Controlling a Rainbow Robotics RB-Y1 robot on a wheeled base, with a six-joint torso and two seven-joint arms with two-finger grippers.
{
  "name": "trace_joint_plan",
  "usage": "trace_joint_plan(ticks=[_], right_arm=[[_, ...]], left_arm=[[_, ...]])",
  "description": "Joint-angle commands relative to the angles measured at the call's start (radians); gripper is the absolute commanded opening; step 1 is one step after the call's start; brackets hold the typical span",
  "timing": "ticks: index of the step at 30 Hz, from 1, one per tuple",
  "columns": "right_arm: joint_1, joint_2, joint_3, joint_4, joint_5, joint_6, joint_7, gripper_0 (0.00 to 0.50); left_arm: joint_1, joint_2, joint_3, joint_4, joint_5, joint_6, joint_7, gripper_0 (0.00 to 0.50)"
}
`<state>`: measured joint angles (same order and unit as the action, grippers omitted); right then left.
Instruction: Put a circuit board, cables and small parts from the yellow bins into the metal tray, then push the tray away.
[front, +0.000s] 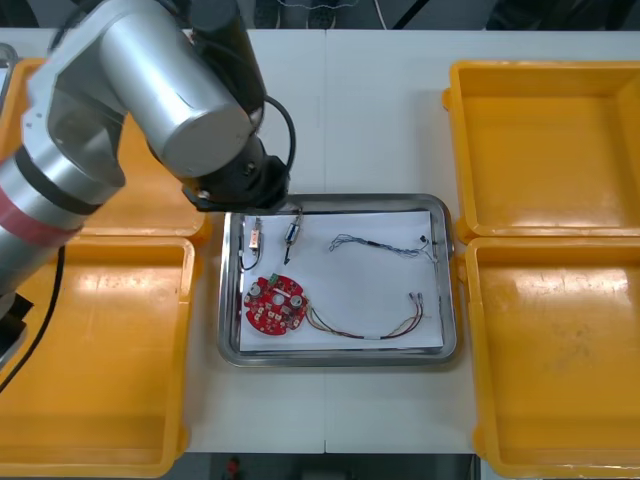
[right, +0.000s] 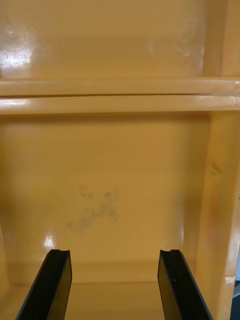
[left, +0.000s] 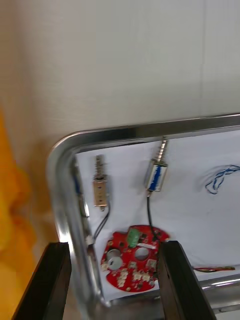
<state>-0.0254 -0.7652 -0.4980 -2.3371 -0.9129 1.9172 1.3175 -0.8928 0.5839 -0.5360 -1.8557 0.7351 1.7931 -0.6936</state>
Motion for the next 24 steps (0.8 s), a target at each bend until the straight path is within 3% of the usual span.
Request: trace_joint_plan(ticks=[1, 11, 19, 24], right_arm=[[0.007, -0.036, -0.019, -0.057, -0.012, 0.003, -0.023, 0.5], [-0.087, -0.063, 0.128, -0.119, -0.031, 0.003, -0.023, 0.5], [-0.255, -0.071, 0.328, -0.145, -0.089, 0.003, -0.021, 0.5], [-0.361, -0.072, 0.484, -0.146, -0.087, 0.003, -0.017, 0.5]], left_arm=[[0.043, 0.116, 0.125, -0.112, 0.049, 0.08, 0.011, 0.5], [0.16, 0.244, 0.349, -0.168, 0.13, 0.127, -0.142, 0.5], [0.288, 0.306, 0.504, -0.18, 0.161, 0.127, -0.308, 0.5], [0.362, 0.344, 0.564, -0.186, 0.173, 0.127, -0.371, 0.5]])
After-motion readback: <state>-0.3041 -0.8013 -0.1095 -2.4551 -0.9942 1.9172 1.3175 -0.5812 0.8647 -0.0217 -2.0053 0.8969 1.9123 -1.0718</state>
